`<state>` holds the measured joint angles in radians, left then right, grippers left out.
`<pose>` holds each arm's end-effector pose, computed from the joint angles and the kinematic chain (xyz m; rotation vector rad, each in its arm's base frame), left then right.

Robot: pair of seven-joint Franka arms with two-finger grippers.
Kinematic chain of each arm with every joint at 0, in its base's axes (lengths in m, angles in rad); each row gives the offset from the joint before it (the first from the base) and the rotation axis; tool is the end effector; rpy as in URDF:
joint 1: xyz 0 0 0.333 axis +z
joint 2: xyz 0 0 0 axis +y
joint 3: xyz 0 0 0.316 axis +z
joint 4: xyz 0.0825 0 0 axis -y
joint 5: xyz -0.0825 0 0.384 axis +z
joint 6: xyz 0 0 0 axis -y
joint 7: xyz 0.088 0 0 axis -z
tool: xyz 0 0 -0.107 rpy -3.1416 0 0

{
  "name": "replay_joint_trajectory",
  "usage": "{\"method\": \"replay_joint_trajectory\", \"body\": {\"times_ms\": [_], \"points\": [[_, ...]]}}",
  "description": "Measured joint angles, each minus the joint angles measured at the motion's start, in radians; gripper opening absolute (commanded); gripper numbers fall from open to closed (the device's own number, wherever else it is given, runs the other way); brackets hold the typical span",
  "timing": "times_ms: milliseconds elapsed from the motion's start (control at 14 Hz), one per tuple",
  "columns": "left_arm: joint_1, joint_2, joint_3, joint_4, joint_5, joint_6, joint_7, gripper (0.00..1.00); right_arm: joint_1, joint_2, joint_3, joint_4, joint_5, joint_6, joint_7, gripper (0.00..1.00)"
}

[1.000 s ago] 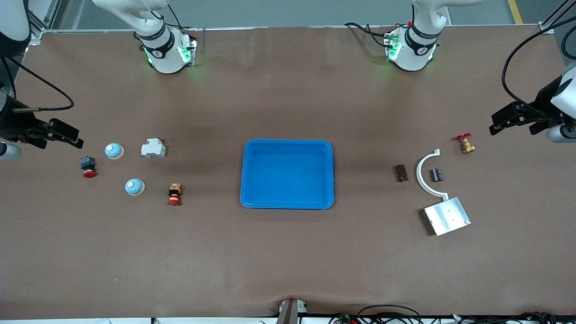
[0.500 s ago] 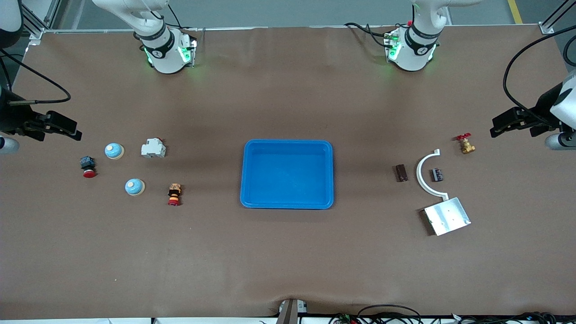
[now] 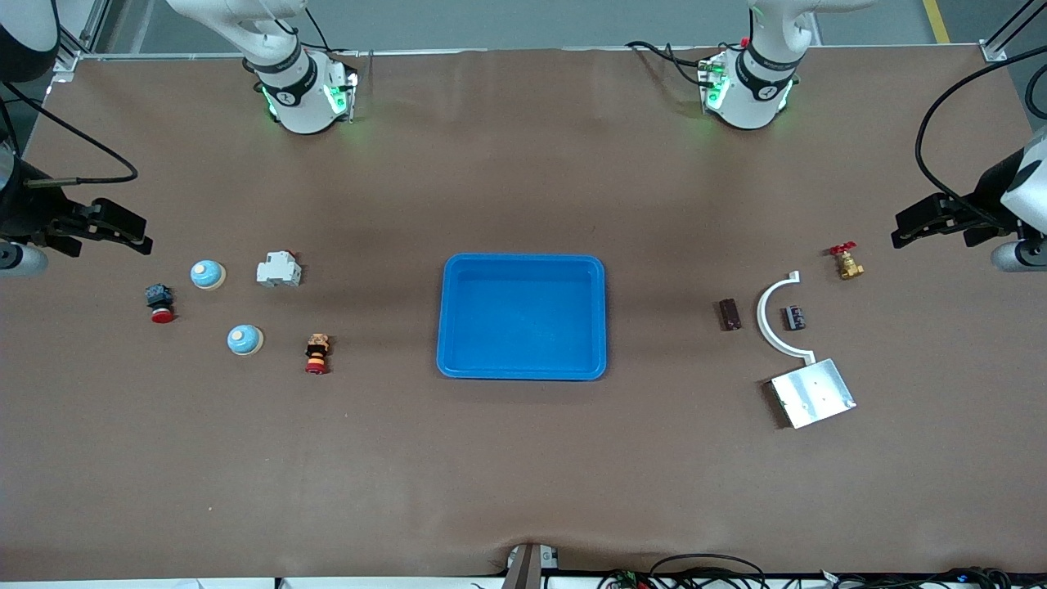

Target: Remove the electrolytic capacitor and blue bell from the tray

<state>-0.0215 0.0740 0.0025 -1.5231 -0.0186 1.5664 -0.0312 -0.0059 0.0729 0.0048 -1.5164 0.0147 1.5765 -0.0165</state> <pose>0.5762 -0.0130 0.6048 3.1235 0.0194 -0.0487 0.5774 0.0008 0.6094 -3.1263 -0.0238 0.0198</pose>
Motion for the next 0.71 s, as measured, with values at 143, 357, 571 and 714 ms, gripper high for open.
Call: {"method": "replay_joint_trajectory", "body": {"times_ms": [143,357,571,714], "points": [[0.000,0.000,0.000,0.000,0.000,0.000,0.000,1.00,0.000,-0.003,0.000,0.004,0.000,0.000,0.000,1.00],[0.001,0.002,0.001,0.000,0.000,0.000,0.000,1.00,0.000,-0.014,-0.002,0.006,0.000,-0.001,0.000,1.00],[0.003,0.003,0.002,0.000,0.000,0.000,0.000,1.00,-0.001,-0.029,-0.005,0.007,0.000,-0.002,0.000,1.00],[0.003,0.003,0.002,0.000,0.000,0.000,0.000,1.00,-0.001,-0.033,-0.006,0.007,0.000,-0.002,0.000,1.00]]}}
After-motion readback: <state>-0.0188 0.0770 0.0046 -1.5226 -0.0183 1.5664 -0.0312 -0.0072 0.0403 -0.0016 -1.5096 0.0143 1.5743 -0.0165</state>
